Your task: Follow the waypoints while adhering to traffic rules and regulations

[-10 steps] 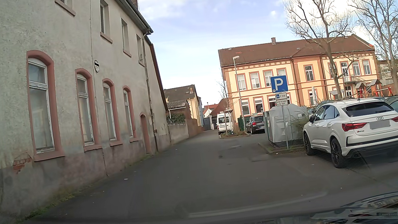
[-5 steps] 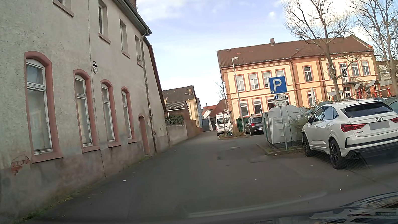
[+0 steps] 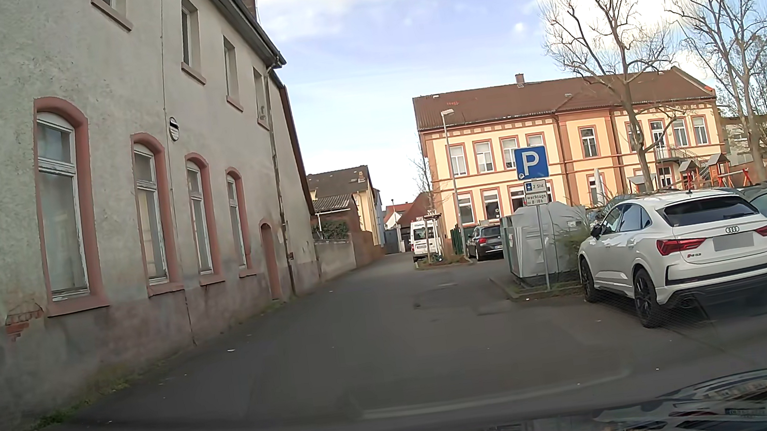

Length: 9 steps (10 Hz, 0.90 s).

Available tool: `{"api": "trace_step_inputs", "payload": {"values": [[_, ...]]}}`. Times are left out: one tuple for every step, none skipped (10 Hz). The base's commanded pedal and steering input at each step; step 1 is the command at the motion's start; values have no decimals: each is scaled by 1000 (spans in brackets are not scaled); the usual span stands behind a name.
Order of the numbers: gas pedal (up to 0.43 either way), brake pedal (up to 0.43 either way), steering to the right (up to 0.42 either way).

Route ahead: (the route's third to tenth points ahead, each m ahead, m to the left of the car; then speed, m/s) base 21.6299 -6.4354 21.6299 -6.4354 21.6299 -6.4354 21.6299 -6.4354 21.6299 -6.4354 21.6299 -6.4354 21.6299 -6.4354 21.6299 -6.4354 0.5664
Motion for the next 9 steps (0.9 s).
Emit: {"api": "trace_step_inputs", "payload": {"values": [[98, 0, -19], [130, 0, -55], [157, 0, -69], [189, 0, -80], [220, 0, -81], [240, 0, -80], [248, 0, -78], [268, 0, -75], [280, 0, -72]]}}
